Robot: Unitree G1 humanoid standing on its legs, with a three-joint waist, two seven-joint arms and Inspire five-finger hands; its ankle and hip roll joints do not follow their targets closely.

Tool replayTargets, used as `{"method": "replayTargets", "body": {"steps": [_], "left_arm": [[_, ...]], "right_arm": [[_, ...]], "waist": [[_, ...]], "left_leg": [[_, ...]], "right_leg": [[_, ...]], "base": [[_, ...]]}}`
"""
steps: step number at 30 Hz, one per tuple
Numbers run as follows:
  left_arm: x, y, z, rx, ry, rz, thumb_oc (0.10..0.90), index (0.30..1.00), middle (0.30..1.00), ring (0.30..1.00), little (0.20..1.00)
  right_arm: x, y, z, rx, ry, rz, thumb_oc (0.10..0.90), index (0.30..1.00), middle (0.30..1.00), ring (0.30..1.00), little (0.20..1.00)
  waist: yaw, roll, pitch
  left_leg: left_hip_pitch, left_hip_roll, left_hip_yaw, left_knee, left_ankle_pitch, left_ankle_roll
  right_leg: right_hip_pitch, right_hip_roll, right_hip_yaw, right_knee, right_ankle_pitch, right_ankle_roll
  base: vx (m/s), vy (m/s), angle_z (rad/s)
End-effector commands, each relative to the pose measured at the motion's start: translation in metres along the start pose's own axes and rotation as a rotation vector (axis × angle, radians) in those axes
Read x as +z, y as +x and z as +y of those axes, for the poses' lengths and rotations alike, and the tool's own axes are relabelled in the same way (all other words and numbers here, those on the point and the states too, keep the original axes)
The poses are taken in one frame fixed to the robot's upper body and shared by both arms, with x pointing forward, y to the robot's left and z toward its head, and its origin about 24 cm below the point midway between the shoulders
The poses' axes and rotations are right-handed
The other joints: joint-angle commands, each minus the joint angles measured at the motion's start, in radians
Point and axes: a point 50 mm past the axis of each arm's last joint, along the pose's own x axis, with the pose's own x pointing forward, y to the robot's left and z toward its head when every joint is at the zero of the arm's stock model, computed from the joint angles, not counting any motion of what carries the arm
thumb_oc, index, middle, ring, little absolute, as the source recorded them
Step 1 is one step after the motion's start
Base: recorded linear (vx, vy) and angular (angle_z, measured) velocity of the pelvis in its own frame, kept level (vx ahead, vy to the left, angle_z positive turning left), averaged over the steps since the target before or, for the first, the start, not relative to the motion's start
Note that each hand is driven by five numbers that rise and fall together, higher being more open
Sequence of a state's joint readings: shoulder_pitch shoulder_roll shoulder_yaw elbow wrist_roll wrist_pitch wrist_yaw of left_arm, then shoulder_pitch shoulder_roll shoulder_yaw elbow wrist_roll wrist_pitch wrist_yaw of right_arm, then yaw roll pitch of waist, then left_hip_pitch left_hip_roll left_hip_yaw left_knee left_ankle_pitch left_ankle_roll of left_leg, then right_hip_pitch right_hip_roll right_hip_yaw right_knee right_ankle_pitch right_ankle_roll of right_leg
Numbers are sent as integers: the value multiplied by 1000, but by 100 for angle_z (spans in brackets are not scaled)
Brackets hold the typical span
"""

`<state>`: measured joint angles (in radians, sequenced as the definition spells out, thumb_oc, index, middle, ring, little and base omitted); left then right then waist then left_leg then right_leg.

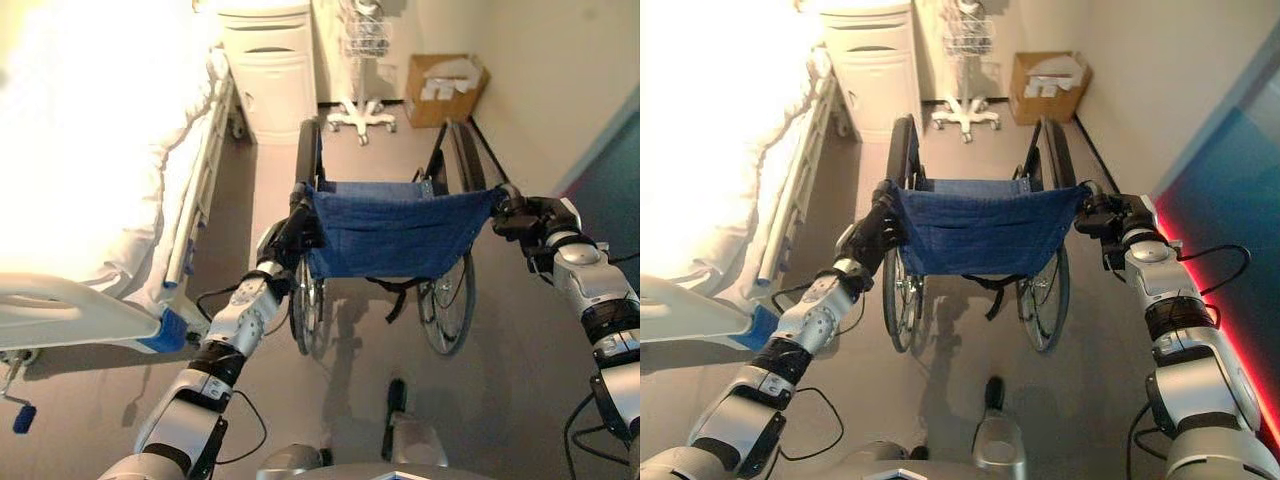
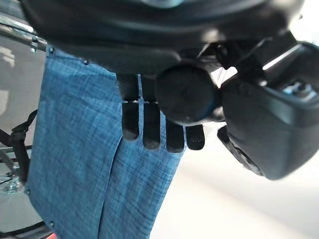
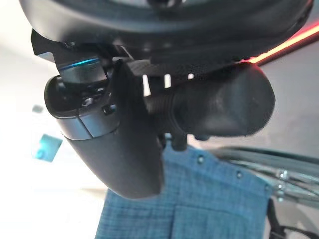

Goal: Push the wheelchair next to the bed

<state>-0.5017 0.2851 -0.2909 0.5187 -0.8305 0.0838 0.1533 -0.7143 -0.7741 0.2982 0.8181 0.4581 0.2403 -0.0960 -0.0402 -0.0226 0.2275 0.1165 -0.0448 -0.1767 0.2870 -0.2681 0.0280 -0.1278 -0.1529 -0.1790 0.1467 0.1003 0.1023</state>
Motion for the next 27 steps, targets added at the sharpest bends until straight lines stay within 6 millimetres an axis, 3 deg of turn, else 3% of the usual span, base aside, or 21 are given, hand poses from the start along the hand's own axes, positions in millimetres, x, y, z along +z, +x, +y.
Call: {"method": "replayTargets", "body": {"steps": [1, 2, 3, 4, 7, 9, 11, 12, 14, 15, 18, 21, 24, 27], "left_arm": [[23, -6, 4, -4, 58, -98, 400, 300, 300, 300, 300], [23, -6, 4, -1, 59, -100, 400, 300, 300, 300, 300], [24, -5, 5, 8, 58, -107, 400, 300, 300, 300, 300], [28, -5, 5, 11, 50, -120, 400, 300, 300, 300, 300], [32, -3, 3, 7, 53, -139, 400, 300, 300, 300, 300], [37, -1, 5, 14, 57, -164, 400, 300, 300, 300, 300], [43, 1, 8, 34, 57, -179, 400, 300, 300, 300, 300], [43, 2, 8, 36, 57, -181, 400, 300, 300, 300, 300], [44, 4, 8, 42, 57, -188, 400, 300, 300, 300, 300], [44, 3, 7, 44, 57, -194, 400, 300, 300, 300, 300], [42, 0, 8, 46, 49, -198, 400, 300, 300, 300, 300], [43, -1, 11, 52, 44, -196, 400, 300, 300, 300, 300], [41, 1, 13, 61, 28, -175, 400, 300, 300, 300, 300], [31, 1, 9, 65, 9, -142, 400, 300, 300, 300, 300]], "right_arm": [[98, -12, 75, 324, -13, -366, 400, 300, 300, 300, 300], [98, -12, 76, 328, -15, -366, 400, 300, 300, 300, 300], [98, -13, 79, 338, -26, -366, 400, 300, 300, 300, 300], [96, -14, 81, 331, -34, -371, 400, 300, 300, 300, 300], [91, -14, 82, 306, 1, -359, 400, 300, 300, 300, 300], [88, -13, 90, 285, 8, -347, 400, 300, 300, 300, 300], [95, -13, 98, 292, 9, -349, 400, 300, 300, 300, 300], [96, -13, 98, 293, 9, -349, 400, 300, 300, 300, 300], [97, -15, 103, 298, 9, -347, 400, 300, 300, 300, 300], [94, -16, 106, 304, 4, -345, 400, 300, 300, 300, 300], [84, -15, 101, 314, -4, -338, 400, 300, 300, 300, 300], [82, -14, 101, 329, -15, -330, 400, 300, 300, 300, 300], [75, -12, 106, 353, -16, -316, 400, 300, 300, 300, 300], [67, -13, 106, 361, 2, -315, 400, 300, 300, 300, 300]], "waist": [[78, -36, -107], [76, -34, -108], [70, -31, -115], [64, -42, -111], [68, -45, -96], [86, -30, -84], [103, -7, -78], [105, -7, -79], [125, 9, -84], [146, 22, -96], [164, 21, -109], [177, 8, -118], [217, -17, -124], [255, -51, -131]], "left_leg": [[28, 37, 139, 179, 159, -82], [26, 41, 140, 189, 167, -85], [3, 48, 154, 256, 228, -101], [-80, 53, 217, 444, 282, -113], [-192, 102, 281, 512, 271, -109], [-219, 102, 346, 341, 241, -97], [-204, 112, 413, 119, 264, -101], [-202, 110, 418, 103, 271, -101], [-235, 86, 446, -81, 319, -107], [-278, 85, 452, -252, 393, -127], [-313, 92, 487, -336, 449, -131], [-327, 75, 498, -257, 396, -100], [-359, 45, 455, -127, 315, -55], [-325, -22, 402, -134, 279, -2]], "right_leg": [[-10, -24, 65, 21, -8, 33], [-7, -20, 61, 22, -12, 28], [10, -6, 55, 17, -28, 8], [55, 8, 30, 9, -63, -39], [119, 14, -32, 6, -105, -67], [183, 34, -83, -4, -147, -59], [230, 67, -115, -9, -185, -54], [231, 67, -115, -11, -184, -54], [284, 105, -119, -30, -209, -52], [344, 136, -110, -45, -244, -45], [402, 157, -103, -49, -295, -52], [401, 145, -104, -3, -348, -58], [422, 103, -111, 70, -378, -42], [398, 9, -148, 294, -230, 39]], "base": [[223, -279, 58], [279, -397, 46], [217, -439, 25], [276, -539, 26], [227, -329, 24], [346, -238, 36], [323, -114, 17], [327, -76, -5], [447, -59, -9], [476, -41, -11], [484, -41, -21], [387, -28, -18], [346, -31, -33], [422, 62, -9]]}}
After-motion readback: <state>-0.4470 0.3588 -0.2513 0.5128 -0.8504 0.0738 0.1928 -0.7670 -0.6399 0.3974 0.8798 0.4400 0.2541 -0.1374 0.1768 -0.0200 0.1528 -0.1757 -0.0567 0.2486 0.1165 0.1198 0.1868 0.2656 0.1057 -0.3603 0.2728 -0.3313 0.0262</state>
